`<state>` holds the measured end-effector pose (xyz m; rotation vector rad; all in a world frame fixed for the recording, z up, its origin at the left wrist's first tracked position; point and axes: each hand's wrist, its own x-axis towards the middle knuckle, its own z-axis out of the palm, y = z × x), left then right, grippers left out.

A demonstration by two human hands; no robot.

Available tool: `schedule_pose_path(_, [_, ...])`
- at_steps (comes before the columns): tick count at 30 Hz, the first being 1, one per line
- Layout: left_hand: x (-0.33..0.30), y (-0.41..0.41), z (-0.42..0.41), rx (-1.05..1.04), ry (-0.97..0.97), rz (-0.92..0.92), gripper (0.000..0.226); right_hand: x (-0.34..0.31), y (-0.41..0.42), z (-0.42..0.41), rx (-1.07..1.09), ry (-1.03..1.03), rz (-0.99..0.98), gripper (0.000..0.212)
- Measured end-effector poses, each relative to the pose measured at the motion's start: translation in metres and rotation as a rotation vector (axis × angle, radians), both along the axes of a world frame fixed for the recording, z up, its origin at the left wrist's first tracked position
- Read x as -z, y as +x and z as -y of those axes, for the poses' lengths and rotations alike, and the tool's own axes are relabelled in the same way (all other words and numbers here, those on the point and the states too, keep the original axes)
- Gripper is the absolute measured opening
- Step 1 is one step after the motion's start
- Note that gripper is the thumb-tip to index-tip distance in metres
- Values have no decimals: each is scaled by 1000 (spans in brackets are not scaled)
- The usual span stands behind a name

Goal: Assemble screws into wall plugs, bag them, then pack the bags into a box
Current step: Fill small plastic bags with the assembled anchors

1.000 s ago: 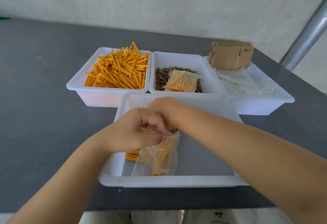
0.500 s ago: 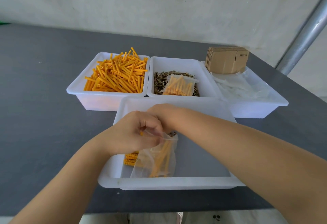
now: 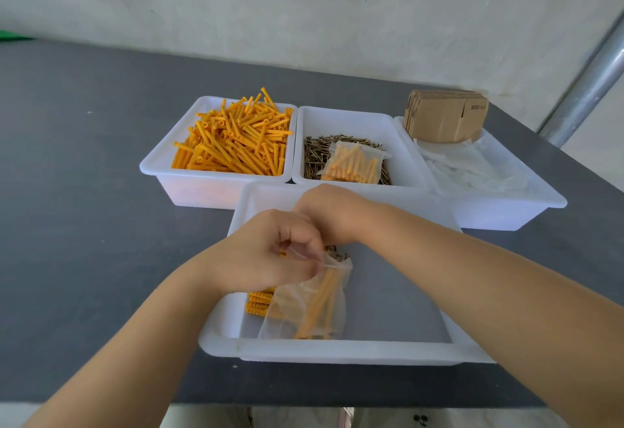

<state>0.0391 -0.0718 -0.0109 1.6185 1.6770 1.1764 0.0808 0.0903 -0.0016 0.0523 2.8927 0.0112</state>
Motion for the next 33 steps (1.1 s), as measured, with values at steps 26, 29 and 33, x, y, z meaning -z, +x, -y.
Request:
schedule_pose_path(26, [-48, -14, 36, -131, 301, -132, 8, -16, 102, -34, 273, -460, 333, 25])
schedule_pose_path(29, [-43, -15, 27, -139, 296, -186, 5, -11, 131, -40, 348, -232, 413, 34])
schedule_pose_path(33, [-42, -14, 15, -178, 379, -114, 10, -4, 144, -43, 395, -143, 310, 36])
